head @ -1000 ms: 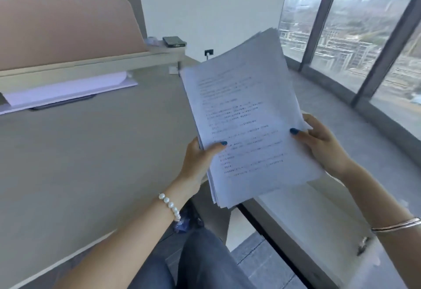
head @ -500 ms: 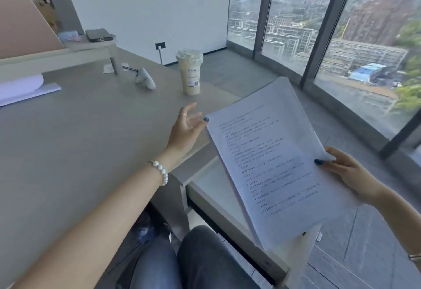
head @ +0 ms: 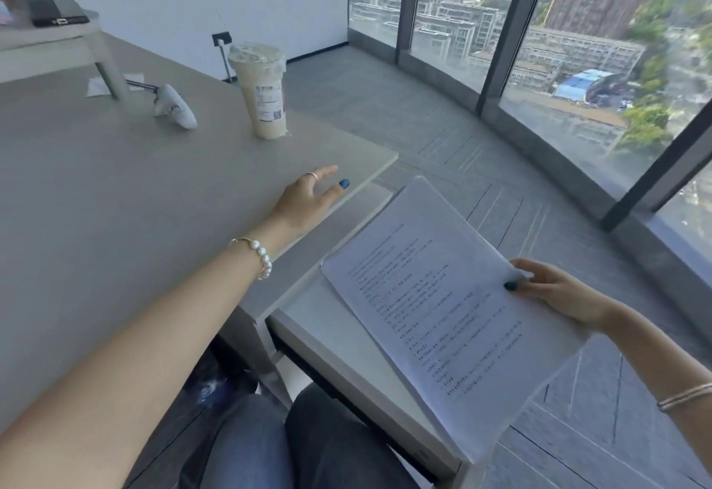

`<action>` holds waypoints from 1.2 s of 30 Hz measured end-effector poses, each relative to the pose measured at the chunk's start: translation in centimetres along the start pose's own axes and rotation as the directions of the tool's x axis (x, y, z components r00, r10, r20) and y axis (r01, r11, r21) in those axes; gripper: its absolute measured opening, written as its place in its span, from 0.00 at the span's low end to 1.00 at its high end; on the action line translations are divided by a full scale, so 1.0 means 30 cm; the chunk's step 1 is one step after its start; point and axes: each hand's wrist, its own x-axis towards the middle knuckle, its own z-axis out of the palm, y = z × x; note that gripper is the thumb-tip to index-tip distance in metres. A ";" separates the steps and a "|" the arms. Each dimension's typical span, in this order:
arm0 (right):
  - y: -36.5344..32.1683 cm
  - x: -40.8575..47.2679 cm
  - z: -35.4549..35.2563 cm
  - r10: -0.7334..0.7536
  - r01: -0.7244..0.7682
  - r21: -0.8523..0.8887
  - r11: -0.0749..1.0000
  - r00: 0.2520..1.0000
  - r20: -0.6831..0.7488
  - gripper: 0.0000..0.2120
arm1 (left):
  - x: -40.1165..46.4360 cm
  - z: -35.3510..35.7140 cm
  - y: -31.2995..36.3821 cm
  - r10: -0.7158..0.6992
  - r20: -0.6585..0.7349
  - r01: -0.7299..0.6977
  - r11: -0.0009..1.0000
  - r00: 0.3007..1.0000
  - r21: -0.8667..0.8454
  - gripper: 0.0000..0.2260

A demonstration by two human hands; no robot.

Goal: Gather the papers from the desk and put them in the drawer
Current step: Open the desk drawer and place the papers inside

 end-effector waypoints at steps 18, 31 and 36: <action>0.023 0.191 0.093 0.117 -0.073 -0.297 0.952 0.984 0.136 0.17 | 0.011 0.015 -0.040 0.008 -0.047 -0.006 0.999 0.999 0.032 0.21; 0.074 0.355 0.242 0.217 -0.069 -0.677 0.732 0.967 0.136 0.26 | 0.007 0.024 -0.036 -0.020 -0.072 0.021 1.000 0.997 0.013 0.16; 0.103 0.331 0.267 0.072 -0.073 -0.819 0.569 0.997 -0.039 0.36 | 0.005 0.023 -0.035 -0.026 -0.066 0.027 1.000 0.997 0.007 0.16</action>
